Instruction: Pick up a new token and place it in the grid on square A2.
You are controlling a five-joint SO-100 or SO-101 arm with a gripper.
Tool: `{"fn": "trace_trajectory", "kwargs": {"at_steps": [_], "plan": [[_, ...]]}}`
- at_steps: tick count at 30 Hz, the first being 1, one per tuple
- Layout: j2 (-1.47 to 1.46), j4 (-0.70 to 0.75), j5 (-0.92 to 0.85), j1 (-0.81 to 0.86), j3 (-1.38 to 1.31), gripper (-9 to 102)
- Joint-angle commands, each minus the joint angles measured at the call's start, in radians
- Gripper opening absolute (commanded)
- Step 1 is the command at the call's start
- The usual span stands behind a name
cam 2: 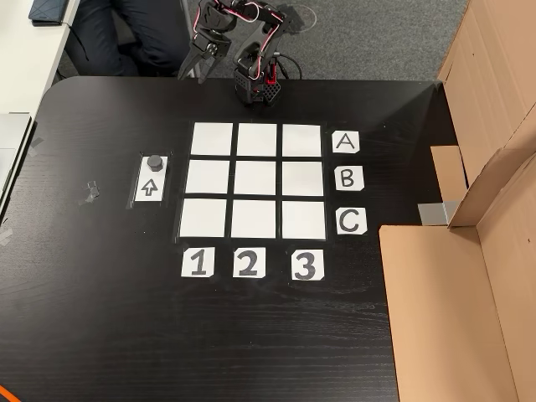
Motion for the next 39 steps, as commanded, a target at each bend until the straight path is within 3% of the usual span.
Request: {"fn": "trace_trajectory", "kwargs": {"at_steps": [1, 39], "plan": [[-0.020, 0.005, 0.000, 0.008, -0.057, 33], [-0.390, 0.135, -0.041, 0.020, -0.566, 33]]}}
